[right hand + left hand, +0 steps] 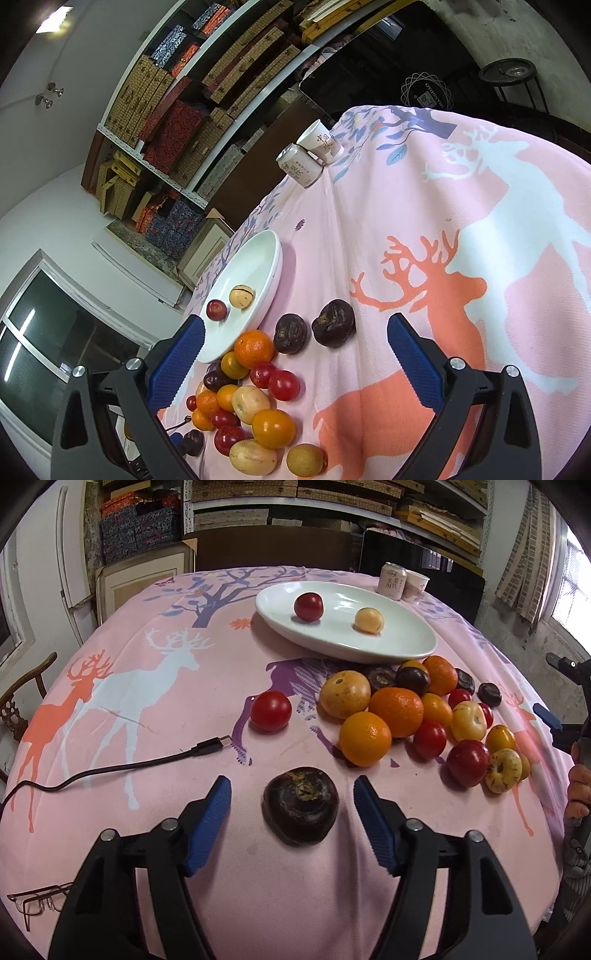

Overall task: Organize fruits
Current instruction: 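Withdraw both grippers from the plate back toward the fruit, then grasp a dark purple fruit with the left gripper while the right grasps another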

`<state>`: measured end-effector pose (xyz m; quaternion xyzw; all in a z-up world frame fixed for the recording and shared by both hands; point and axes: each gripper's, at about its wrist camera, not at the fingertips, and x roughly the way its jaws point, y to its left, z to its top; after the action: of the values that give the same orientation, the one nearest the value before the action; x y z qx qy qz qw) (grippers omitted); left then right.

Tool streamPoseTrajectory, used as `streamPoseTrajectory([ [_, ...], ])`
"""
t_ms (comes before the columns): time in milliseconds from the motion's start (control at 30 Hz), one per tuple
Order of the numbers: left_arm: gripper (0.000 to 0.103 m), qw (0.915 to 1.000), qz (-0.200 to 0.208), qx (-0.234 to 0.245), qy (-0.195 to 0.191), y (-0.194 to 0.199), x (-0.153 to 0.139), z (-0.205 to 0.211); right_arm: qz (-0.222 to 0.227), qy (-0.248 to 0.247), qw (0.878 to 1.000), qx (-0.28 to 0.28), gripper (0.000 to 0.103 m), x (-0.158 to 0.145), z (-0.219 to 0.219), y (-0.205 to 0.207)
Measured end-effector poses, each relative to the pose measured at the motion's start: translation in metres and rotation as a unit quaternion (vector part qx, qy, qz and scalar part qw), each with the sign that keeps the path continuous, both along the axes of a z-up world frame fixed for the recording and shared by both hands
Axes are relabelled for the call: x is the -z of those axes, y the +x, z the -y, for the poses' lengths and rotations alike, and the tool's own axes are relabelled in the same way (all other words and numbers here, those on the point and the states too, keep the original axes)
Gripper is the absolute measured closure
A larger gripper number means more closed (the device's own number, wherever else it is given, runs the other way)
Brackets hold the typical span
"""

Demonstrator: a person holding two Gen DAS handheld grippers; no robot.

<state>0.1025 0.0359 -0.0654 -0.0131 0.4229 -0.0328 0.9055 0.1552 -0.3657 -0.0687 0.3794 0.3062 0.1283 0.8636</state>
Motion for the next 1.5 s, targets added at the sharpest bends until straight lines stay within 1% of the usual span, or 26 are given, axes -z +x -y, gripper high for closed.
streamPoseTrajectory([
  [100, 0.036, 0.9999, -0.007, 0.006, 0.005, 0.002, 0.002, 0.003, -0.005, -0.003, 1.0, 0.0, 0.003, 0.001, 0.0, 0.001],
  [167, 0.045, 0.9998, -0.016, 0.013, 0.005, 0.004, 0.005, 0.005, -0.006, -0.006, 1.0, 0.001, 0.003, 0.001, -0.001, 0.001],
  [200, 0.053, 0.9996, -0.021, 0.017, 0.005, 0.005, 0.006, 0.005, -0.006, -0.007, 1.0, 0.001, 0.003, 0.001, -0.001, 0.001],
  [233, 0.058, 0.9995, -0.026, 0.019, 0.005, 0.006, 0.008, 0.006, -0.007, -0.007, 1.0, 0.001, 0.003, 0.0, -0.001, 0.001],
  [433, 0.06, 0.9995, -0.025, 0.017, 0.007, 0.005, 0.009, 0.007, -0.012, -0.003, 1.0, 0.001, 0.003, 0.003, 0.001, 0.004],
  [567, 0.06, 1.0, -0.006, 0.007, 0.002, 0.001, 0.004, 0.003, -0.013, -0.007, 1.0, 0.0, 0.003, 0.003, 0.001, 0.005],
  [700, 0.06, 0.9999, -0.003, -0.002, -0.01, 0.001, 0.002, -0.004, -0.007, -0.026, 1.0, 0.0, 0.003, -0.002, 0.0, 0.003],
  [767, 0.06, 0.9999, 0.0, -0.003, -0.012, 0.0, 0.001, -0.004, -0.006, -0.062, 0.998, -0.007, 0.003, -0.006, -0.001, -0.003],
  [867, 0.06, 0.9999, 0.002, 0.002, -0.014, -0.001, 0.0, -0.004, -0.018, -0.144, 0.989, -0.008, 0.003, -0.009, -0.006, -0.013],
  [900, 0.06, 0.9999, 0.001, 0.005, -0.016, -0.001, 0.0, -0.004, -0.023, -0.173, 0.985, -0.011, 0.003, -0.009, -0.008, -0.014],
  [933, 0.06, 0.9998, 0.001, 0.008, -0.018, -0.001, 0.0, -0.004, -0.031, -0.211, 0.977, -0.019, 0.003, -0.009, -0.012, -0.013],
  [967, 0.06, 0.9998, 0.001, 0.009, -0.019, -0.001, 0.0, -0.004, -0.031, -0.235, 0.971, -0.026, 0.004, -0.01, -0.016, -0.012],
  [1000, 0.06, 0.9998, 0.002, 0.009, -0.018, -0.001, 0.0, -0.004, -0.03, -0.269, 0.962, -0.034, 0.007, -0.012, -0.024, -0.009],
  [1033, 0.06, 0.9998, 0.003, 0.009, -0.019, -0.002, 0.0, -0.004, -0.027, -0.294, 0.955, -0.042, 0.013, -0.013, -0.031, -0.007],
  [1067, 0.06, 0.9997, 0.003, 0.009, -0.021, -0.002, 0.0, -0.004, -0.024, -0.318, 0.946, -0.054, 0.017, -0.014, -0.04, -0.003],
  [1100, 0.06, 0.9998, 0.004, 0.007, -0.021, -0.002, 0.0, -0.005, -0.02, -0.349, 0.934, -0.071, 0.023, -0.015, -0.053, 0.002],
  [1133, 0.06, 0.9997, 0.004, 0.007, -0.021, -0.002, 0.0, -0.005, -0.017, -0.366, 0.927, -0.082, 0.03, -0.015, -0.061, 0.006],
  [1167, 0.06, 0.9997, 0.003, 0.007, -0.022, -0.002, 0.0, -0.005, -0.014, -0.381, 0.92, -0.095, 0.033, -0.013, -0.07, 0.01],
  [1200, 0.06, 0.9997, 0.002, 0.007, -0.022, -0.002, 0.0, -0.005, -0.014, -0.394, 0.913, -0.106, 0.04, -0.011, -0.077, 0.015],
  [1233, 0.06, 0.9997, 0.003, 0.007, -0.022, -0.002, 0.0, -0.005, -0.017, -0.41, 0.905, -0.116, 0.049, -0.007, -0.085, 0.021],
  [1267, 0.06, 0.9997, 0.002, 0.008, -0.023, -0.002, 0.0, -0.005, -0.02, -0.416, 0.901, -0.121, 0.054, -0.005, -0.087, 0.026],
  [1300, 0.06, 0.9997, 0.001, 0.009, -0.023, -0.001, 0.0, -0.005, -0.023, -0.417, 0.9, -0.123, 0.059, -0.003, -0.087, 0.031],
  [1400, 0.06, 0.9997, -0.005, 0.012, -0.023, 0.0, 0.002, -0.004, -0.034, -0.407, 0.904, -0.124, 0.063, 0.0, -0.083, 0.041],
  [1433, 0.06, 0.9996, -0.007, 0.013, -0.023, 0.001, 0.002, -0.003, -0.039, -0.399, 0.907, -0.128, 0.064, 0.002, -0.08, 0.045],
  [1500, 0.06, 0.9996, -0.01, 0.013, -0.022, 0.002, 0.003, -0.003, -0.041, -0.398, 0.908, -0.126, 0.064, 0.004, -0.082, 0.047],
])
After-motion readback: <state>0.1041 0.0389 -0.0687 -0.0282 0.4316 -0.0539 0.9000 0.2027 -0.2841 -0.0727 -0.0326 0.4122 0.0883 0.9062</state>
